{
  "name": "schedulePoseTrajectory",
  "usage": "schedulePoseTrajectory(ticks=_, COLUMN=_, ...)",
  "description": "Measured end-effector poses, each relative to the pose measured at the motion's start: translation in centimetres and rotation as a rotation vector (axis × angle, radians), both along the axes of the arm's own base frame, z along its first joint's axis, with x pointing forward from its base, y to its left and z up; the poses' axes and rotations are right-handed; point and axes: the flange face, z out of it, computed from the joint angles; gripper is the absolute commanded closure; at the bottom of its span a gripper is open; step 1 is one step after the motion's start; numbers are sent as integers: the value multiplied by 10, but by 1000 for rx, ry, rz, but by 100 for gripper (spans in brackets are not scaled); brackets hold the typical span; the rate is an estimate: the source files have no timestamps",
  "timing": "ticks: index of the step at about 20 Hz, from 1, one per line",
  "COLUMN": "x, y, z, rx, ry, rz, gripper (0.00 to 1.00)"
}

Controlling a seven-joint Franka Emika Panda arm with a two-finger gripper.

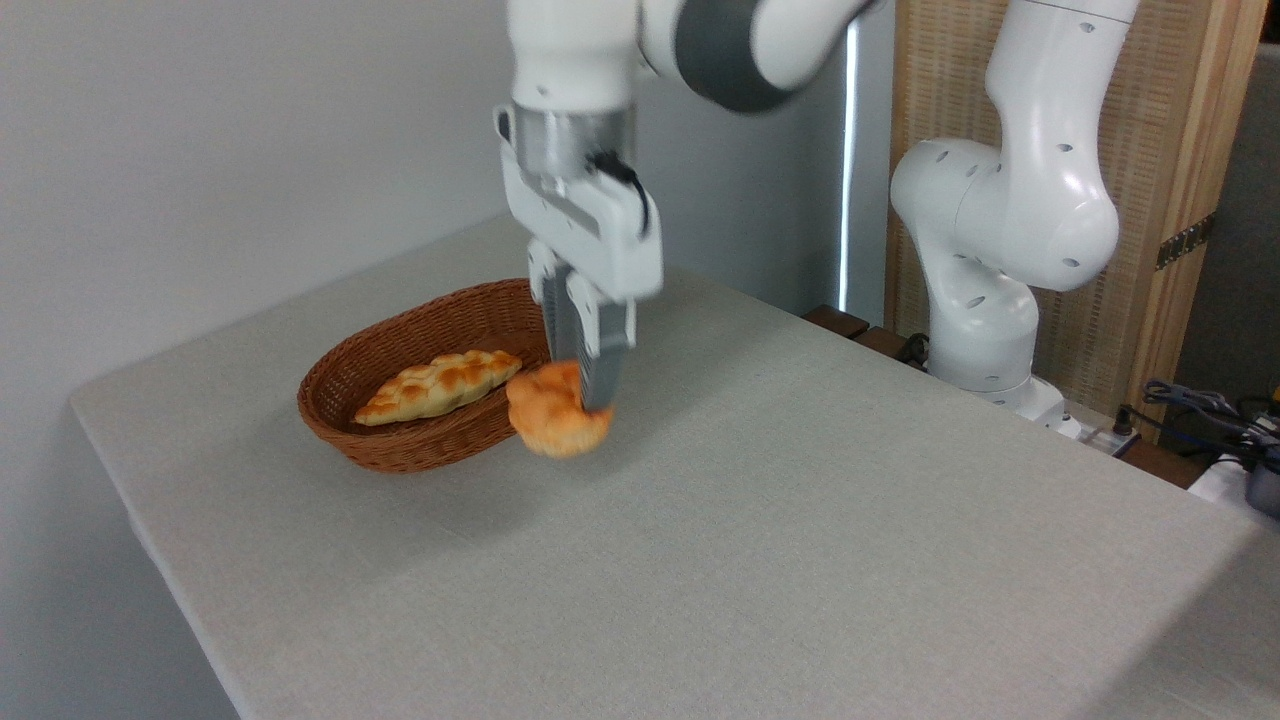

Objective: Put bread into the basket
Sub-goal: 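Lift the bun and carry it over the woven basket, then lower the bun into the basket beside the long roll and open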

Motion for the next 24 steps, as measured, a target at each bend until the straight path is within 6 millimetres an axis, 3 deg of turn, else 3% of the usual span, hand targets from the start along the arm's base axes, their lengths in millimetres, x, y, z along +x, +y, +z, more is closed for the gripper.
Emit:
schedulePoseTrajectory(ticks=6, x=-32, y=-110, z=6, rx=-5, ry=16, rz=91, gripper=51)
schedulePoseTrajectory(ticks=12, x=-62, y=-173, z=10, rx=-41, ry=22, rz=187, gripper=44)
schedulePoseTrajectory(ticks=16, x=-72, y=-191, z=5, rx=-88, ry=65, rz=206, gripper=44)
schedulePoseTrajectory(ticks=18, x=-74, y=-197, z=3, rx=-112, ry=85, rz=208, gripper=26)
schedulePoseTrajectory(ticks=24, x=-66, y=-202, z=-13, rx=-133, ry=118, rz=217, gripper=11)
